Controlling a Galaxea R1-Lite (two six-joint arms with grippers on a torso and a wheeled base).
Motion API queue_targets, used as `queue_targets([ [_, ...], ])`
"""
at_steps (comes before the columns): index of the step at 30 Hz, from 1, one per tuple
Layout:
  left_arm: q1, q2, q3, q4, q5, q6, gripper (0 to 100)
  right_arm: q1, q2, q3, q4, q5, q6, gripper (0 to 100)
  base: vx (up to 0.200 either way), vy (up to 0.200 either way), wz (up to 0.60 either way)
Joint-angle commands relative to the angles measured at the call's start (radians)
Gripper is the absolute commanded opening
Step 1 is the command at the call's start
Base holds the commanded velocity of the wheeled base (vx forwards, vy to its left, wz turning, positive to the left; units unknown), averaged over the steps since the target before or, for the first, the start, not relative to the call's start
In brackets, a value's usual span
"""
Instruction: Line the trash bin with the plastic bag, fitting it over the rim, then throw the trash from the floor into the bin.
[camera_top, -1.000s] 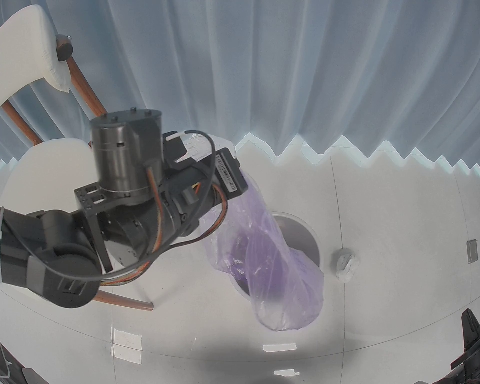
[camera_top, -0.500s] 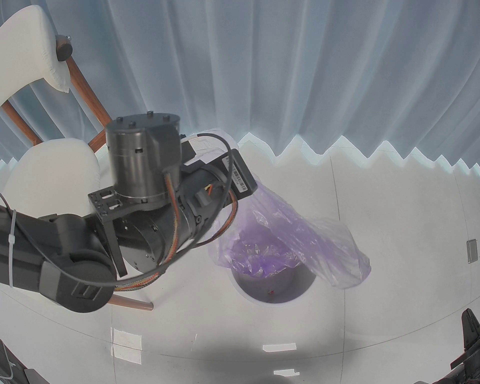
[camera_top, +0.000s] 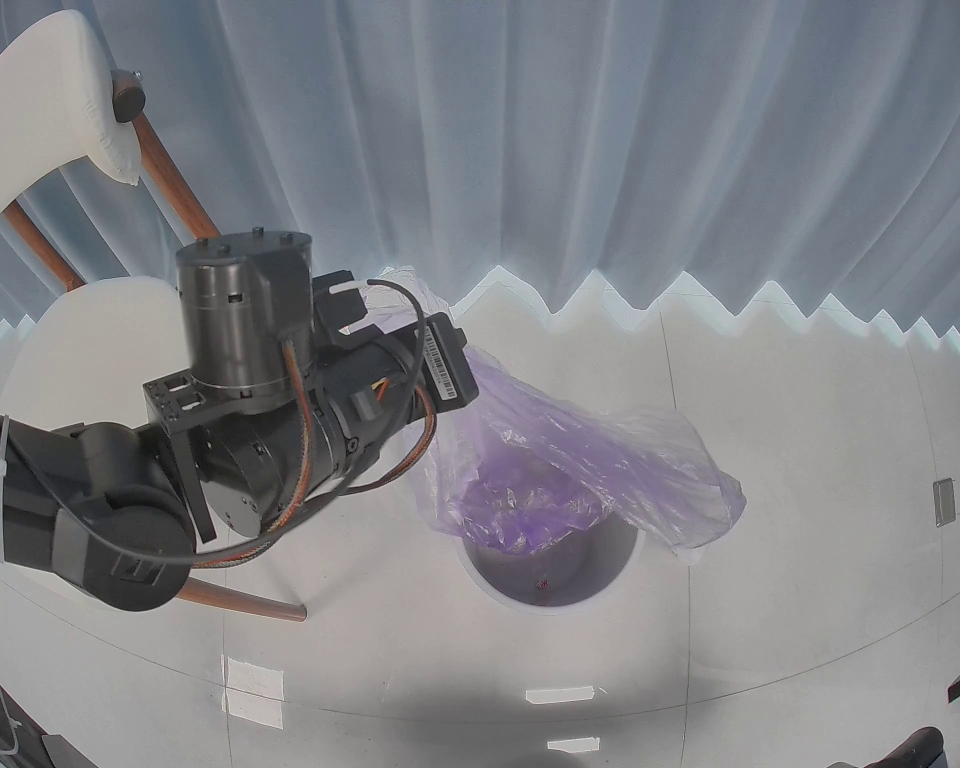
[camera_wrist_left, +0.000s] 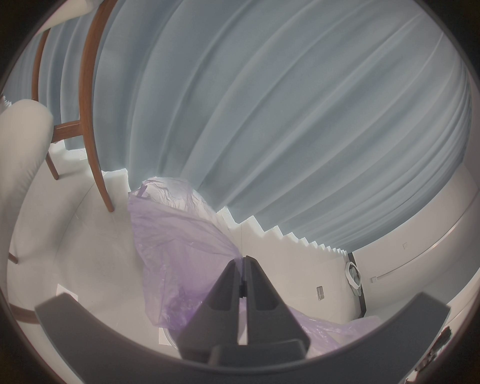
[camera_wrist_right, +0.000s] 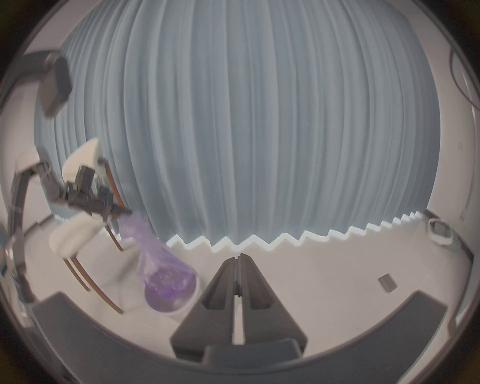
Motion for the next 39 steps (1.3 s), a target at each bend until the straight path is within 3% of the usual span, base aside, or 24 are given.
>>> queue_targets([
  [1,0.005,0.017,0.002,0.004,0.003,0.024,0,0.243,0.753,-0.263,-0.077,0.056,0.353,0,0.0,0.0,0.0],
  [4,0.004,0.004,-0.001,0.006,0.003,0.038,0,0.243,0.888,-0.266,-0.077,0.208,0.333,0,0.0,0.0,0.0],
  [6,0.005,0.003,0.001,0.006,0.004,0.049,0,0.243,0.941,-0.266,-0.077,0.234,0.307,0,0.0,0.0,0.0],
  [11,0.015,0.006,0.013,0.003,0.007,0.066,0,0.245,1.155,-0.248,-0.086,0.249,0.118,0,0.0,0.0,0.0],
  [21,0.015,0.009,0.007,0.0,0.007,0.058,0,0.295,1.543,-0.243,-0.31,0.266,0.07,0,0.0,0.0,0.0],
  [28,0.009,0.017,0.007,-0.009,0.009,0.061,0,0.343,1.824,-0.272,-0.603,0.263,0.075,0,0.0,0.0,0.0],
  [33,0.004,0.017,0.013,-0.02,0.007,0.058,0,0.349,2.014,-0.328,-0.892,0.251,0.087,0,0.0,0.0,0.0],
  [37,0.004,0.017,0.027,-0.029,0.009,0.06,0,0.36,2.066,-0.377,-1.02,0.239,0.143,0,0.0,0.0,0.0],
  [39,0.002,0.015,0.029,-0.029,0.009,0.06,0,0.407,2.069,-0.438,-1.054,0.225,0.239,0,0.0,0.0,0.0],
])
